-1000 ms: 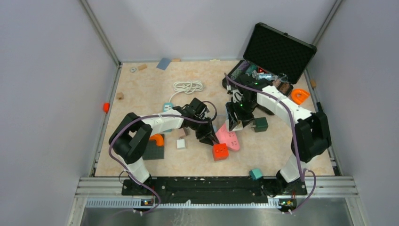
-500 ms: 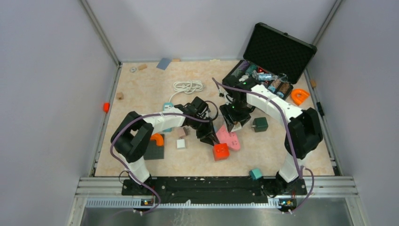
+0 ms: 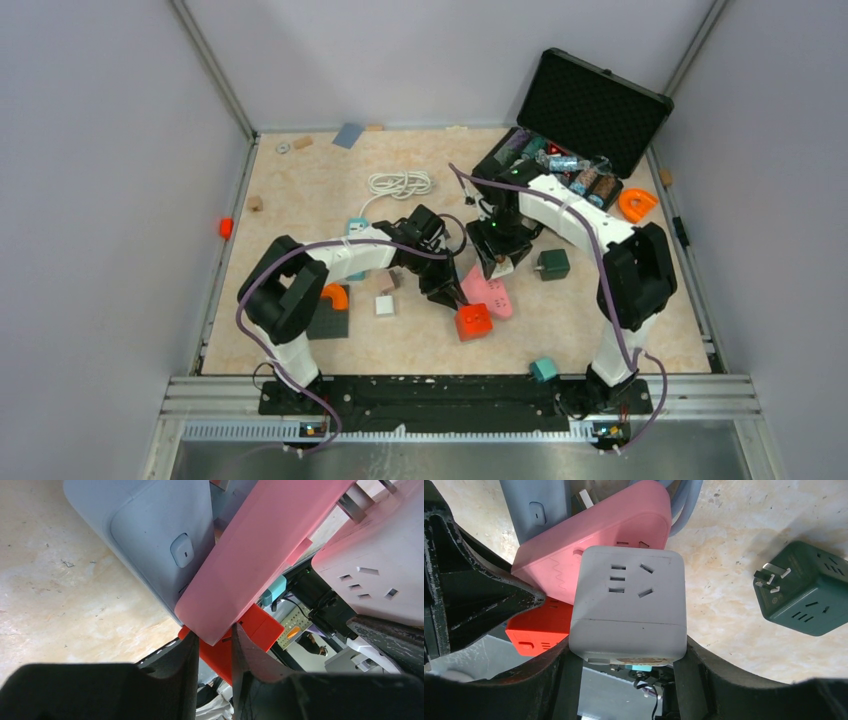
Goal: Insert the plug
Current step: Insert the plug into the socket.
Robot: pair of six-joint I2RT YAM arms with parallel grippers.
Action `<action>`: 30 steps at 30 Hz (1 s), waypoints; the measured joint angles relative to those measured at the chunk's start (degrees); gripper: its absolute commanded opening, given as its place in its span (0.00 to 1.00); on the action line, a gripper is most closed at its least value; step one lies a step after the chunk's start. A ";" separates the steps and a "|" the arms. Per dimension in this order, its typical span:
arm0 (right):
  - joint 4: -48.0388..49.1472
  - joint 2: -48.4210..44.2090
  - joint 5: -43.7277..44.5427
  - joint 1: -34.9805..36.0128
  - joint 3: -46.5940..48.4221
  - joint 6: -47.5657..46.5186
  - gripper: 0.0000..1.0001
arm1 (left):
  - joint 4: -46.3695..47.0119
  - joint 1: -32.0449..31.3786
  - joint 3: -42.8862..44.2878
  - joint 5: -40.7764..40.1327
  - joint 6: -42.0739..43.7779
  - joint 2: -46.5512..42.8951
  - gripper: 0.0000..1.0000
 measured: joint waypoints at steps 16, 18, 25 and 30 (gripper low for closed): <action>-0.81 3.06 -14.14 -9.16 -0.72 -5.05 0.00 | -0.20 -0.22 1.22 0.85 0.52 0.90 0.19; -0.79 3.23 -14.62 -9.42 -0.83 -5.57 0.00 | -0.59 -0.22 1.51 0.96 0.72 1.11 0.18; 2.91 0.26 -13.81 -8.98 -4.94 -6.23 0.00 | -1.22 -0.15 2.10 1.53 1.14 1.64 0.17; 3.98 -0.48 -11.96 -7.80 -6.14 -6.34 0.00 | -1.95 -0.15 2.62 1.68 1.40 2.01 0.17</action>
